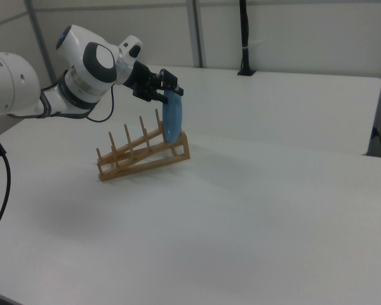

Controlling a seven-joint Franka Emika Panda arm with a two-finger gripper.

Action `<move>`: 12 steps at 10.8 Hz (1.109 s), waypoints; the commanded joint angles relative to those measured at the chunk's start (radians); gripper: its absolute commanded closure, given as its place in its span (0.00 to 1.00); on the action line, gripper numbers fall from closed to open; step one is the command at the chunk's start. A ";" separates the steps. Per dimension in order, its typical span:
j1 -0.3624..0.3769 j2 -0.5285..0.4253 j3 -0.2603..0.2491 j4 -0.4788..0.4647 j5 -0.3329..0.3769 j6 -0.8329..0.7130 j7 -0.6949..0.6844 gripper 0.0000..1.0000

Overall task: Pick plate from plate rack
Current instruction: 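Lower the open gripper onto the blue plate's rim and close it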

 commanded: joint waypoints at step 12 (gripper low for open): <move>0.016 0.033 -0.029 0.056 -0.044 0.004 0.048 1.00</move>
